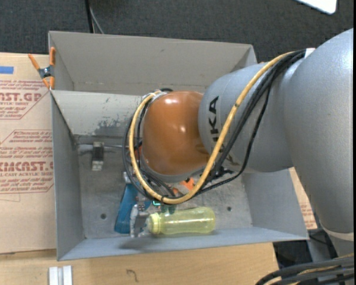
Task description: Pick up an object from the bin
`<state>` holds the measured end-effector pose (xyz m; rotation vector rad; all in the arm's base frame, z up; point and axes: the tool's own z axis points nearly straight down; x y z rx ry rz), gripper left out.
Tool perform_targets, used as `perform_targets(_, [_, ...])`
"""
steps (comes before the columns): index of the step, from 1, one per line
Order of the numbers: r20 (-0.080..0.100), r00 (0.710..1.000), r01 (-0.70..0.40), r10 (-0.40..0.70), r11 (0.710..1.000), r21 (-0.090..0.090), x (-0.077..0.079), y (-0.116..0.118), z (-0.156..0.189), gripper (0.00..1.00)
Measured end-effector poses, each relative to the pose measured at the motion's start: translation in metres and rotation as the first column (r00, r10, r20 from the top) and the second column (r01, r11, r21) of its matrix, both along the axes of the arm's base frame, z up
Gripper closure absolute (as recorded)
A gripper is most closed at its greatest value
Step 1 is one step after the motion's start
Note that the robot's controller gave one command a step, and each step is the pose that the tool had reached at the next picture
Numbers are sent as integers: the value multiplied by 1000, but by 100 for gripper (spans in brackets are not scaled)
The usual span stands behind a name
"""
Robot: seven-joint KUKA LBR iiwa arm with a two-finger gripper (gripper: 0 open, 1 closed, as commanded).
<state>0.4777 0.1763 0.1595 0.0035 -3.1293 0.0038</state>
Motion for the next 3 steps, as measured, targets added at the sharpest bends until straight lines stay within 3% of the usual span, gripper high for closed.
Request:
perform_targets(1, [7,1000,2,-2,1000,2,2,-1,3,0])
perform_targets(2, [12,976,-216,216,976,3,48,-24,-29,0])
perform_targets(3, [9,872,-490,490,872,4,88,-63,-26,0])
